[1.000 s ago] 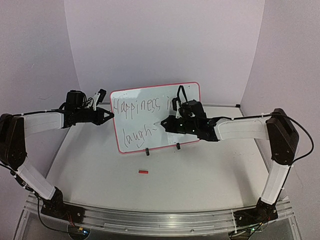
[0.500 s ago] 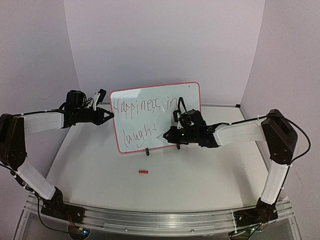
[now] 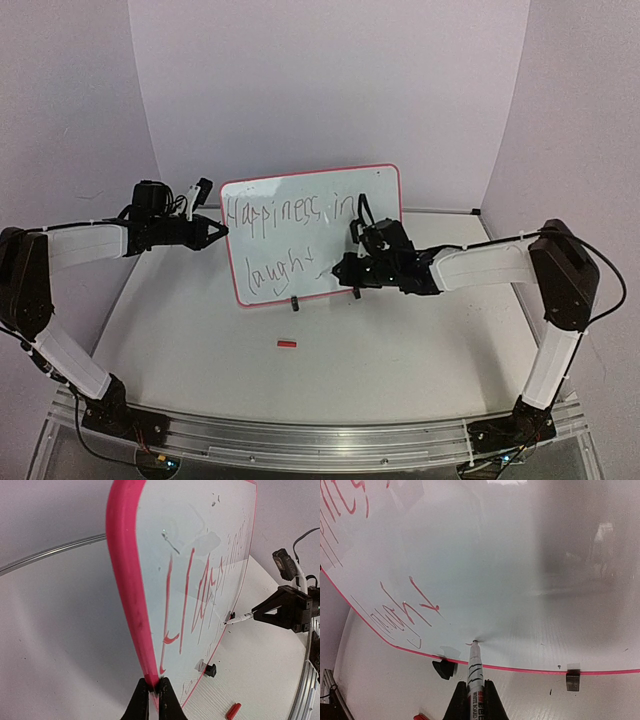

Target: Write a sentence on the whiteboard

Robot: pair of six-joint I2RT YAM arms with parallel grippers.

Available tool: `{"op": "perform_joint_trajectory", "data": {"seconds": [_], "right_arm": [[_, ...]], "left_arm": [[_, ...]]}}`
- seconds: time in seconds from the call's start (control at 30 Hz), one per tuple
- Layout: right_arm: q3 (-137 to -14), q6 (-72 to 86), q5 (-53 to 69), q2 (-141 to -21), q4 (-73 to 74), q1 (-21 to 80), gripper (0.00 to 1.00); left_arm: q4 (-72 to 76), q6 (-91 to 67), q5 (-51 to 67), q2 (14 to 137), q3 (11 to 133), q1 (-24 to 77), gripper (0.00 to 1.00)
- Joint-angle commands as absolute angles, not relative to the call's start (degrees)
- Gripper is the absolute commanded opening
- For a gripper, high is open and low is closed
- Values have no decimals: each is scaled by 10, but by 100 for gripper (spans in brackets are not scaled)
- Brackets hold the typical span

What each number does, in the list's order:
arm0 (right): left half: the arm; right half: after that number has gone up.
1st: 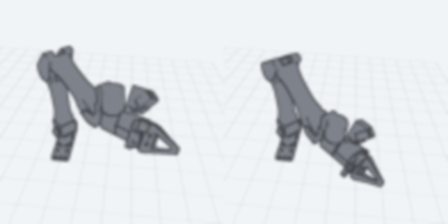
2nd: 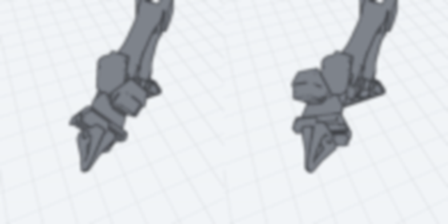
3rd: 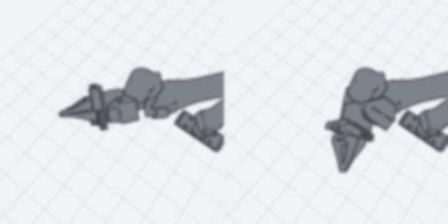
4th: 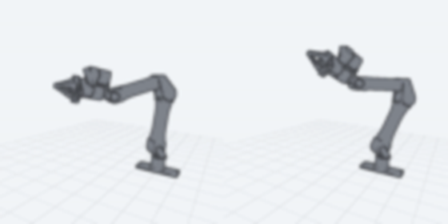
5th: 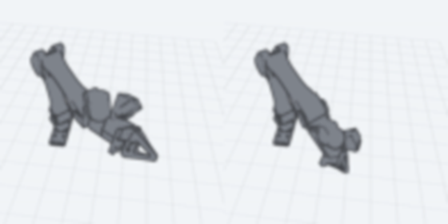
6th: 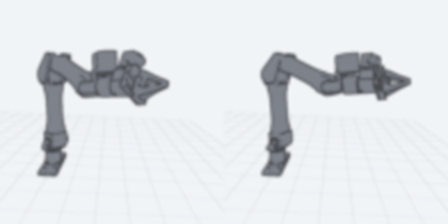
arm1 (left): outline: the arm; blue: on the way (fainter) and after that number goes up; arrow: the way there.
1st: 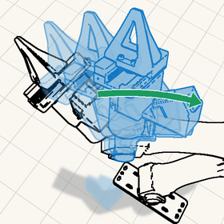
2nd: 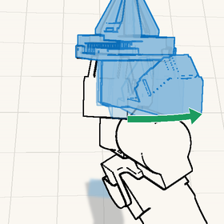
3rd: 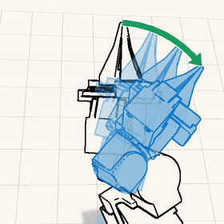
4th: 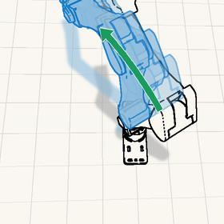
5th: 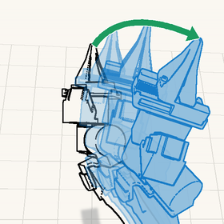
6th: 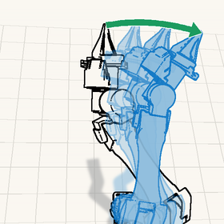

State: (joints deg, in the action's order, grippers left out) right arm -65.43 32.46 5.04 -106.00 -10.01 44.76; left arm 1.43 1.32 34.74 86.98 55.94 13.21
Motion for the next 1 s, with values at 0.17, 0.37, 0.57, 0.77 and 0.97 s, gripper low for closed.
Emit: {"op": "perform_joint_trajectory", "data": {"seconds": [0.17,0.37,0.57,0.77,0.97], "right_arm": [[-657,301,74,-1009,-123,446,0],[-674,300,109,-1023,-131,446,0],[-688,298,92,-1041,-132,446,0],[-701,294,81,-1051,-132,445,0],[-712,295,81,-1068,-132,445,0]], "left_arm": [[9,44,326,865,575,133,0],[9,43,326,865,574,133,0],[8,44,325,864,575,132,0],[8,44,326,865,576,132,0],[8,44,325,864,575,132,0]]}}
